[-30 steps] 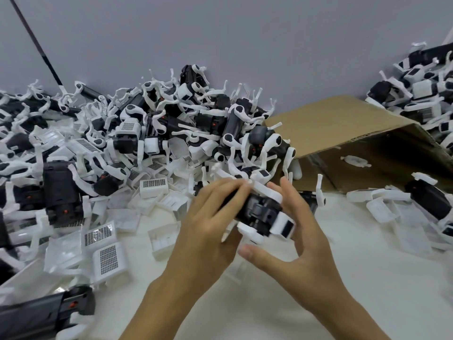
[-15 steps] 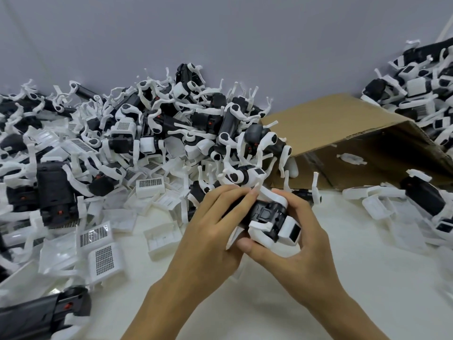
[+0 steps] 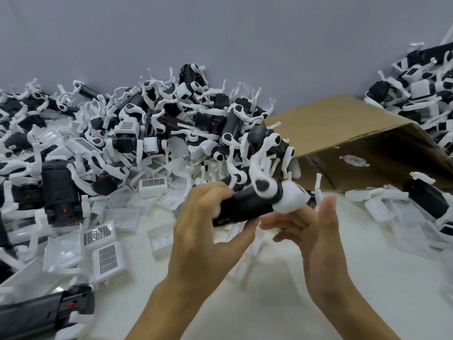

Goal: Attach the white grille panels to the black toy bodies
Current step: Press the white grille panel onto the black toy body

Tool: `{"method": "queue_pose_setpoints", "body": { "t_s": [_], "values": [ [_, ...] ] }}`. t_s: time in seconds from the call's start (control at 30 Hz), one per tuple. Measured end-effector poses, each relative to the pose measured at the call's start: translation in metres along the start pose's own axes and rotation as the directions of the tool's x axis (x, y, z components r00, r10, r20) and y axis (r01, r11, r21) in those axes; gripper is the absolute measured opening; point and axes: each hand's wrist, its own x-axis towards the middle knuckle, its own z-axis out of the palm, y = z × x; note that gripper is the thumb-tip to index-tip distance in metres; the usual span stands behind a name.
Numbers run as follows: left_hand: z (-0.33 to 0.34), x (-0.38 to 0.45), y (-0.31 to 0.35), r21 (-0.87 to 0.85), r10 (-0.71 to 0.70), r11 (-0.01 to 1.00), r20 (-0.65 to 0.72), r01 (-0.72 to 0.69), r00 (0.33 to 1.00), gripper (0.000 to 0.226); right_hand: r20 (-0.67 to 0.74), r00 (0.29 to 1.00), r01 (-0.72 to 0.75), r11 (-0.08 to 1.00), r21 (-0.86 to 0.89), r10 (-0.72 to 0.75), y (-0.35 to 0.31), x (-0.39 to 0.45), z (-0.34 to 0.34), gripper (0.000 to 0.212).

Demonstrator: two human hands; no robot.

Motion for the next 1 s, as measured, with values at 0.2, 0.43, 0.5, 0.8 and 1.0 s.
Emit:
{"method": "queue_pose_setpoints", "body": {
  "t_s": [0.2,0.43,0.5,0.8,1.0],
  "values": [
    [-0.008,0.014,0.009,-0.729,-0.683,0.411,0.152,0.547,0.715,0.037,0.011,0.997,0.076,0.994,-0.073,-0.076,-0.002,-0.005,0.004,0.078],
    [-0.008,0.019,0.014,-0.723,-0.655,-0.348,0.643,0.597,0.397,0.045,0.225,0.846,0.534,0.772,-0.346,-0.484,0.005,-0.016,0.009,0.059],
    [-0.006,0.017,0.018,-0.68,-0.623,-0.385,0.69,0.624,0.368,0.047,0.235,0.829,0.56,0.757,-0.338,-0.508,0.006,-0.016,0.009,0.048],
    [0.005,0.003,0.025,-0.611,-0.54,-0.514,0.776,0.603,0.326,0.052,0.222,0.827,0.561,0.745,-0.36,-0.516,0.003,-0.019,0.012,0.032],
    [0.005,-0.001,0.023,-0.604,-0.532,-0.47,0.776,0.644,0.34,0.048,0.227,0.838,0.546,0.762,-0.349,-0.497,0.004,-0.02,0.014,0.025]
  ]
}}
